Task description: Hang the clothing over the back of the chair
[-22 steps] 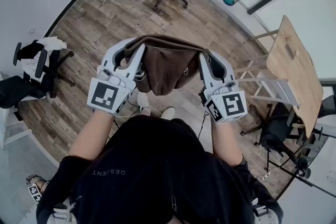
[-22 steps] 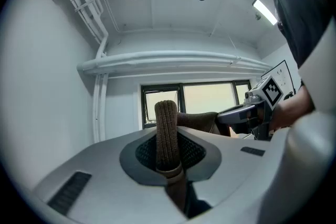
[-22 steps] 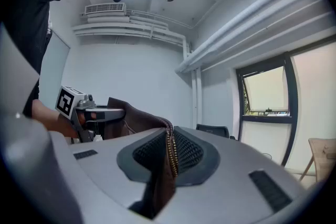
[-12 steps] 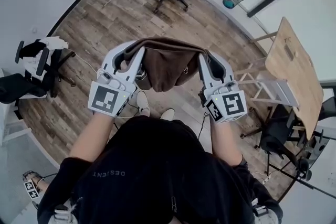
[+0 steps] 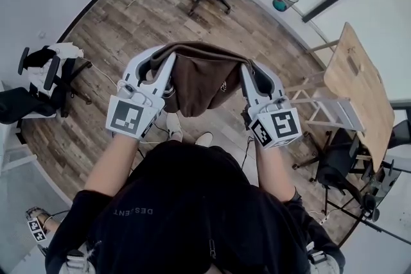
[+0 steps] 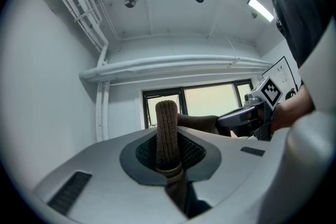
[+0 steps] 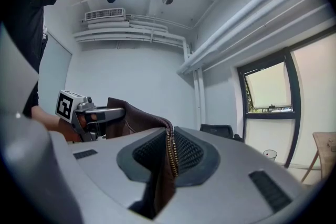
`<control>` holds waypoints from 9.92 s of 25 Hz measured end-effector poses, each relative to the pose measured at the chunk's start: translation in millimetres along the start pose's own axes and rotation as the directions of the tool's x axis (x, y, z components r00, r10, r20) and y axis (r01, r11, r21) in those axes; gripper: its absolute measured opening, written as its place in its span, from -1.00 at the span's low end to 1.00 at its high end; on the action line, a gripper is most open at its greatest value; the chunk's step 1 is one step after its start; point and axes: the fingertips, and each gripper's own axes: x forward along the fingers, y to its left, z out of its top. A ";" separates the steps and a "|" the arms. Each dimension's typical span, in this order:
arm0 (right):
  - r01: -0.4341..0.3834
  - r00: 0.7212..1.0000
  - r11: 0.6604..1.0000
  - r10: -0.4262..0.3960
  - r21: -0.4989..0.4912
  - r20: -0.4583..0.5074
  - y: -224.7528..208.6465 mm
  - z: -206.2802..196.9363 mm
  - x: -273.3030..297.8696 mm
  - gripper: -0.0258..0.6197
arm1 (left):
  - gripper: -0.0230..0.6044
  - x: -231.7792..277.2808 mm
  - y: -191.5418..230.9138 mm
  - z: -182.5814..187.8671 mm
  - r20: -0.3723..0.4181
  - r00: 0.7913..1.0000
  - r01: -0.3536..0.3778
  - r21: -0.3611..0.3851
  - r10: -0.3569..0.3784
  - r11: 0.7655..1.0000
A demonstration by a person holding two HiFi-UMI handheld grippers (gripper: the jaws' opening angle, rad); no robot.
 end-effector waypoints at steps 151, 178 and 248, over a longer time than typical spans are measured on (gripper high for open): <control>0.303 0.951 0.948 -0.295 -0.100 0.091 -441.2 150.2 472.7 -0.73 | -0.77 613.7 349.8 18.9 0.176 0.934 0.305 0.071 -0.312 0.950; 0.255 0.964 0.967 -0.256 -0.028 -0.069 -528.4 83.4 564.5 -0.72 | -0.77 720.5 393.1 -78.3 -0.003 0.968 0.250 0.010 -0.250 0.968; 0.183 0.983 0.982 -0.182 -0.053 0.022 -380.6 68.1 499.9 -0.94 | -0.87 587.1 318.0 -79.5 0.024 0.920 0.392 -0.078 -0.391 0.917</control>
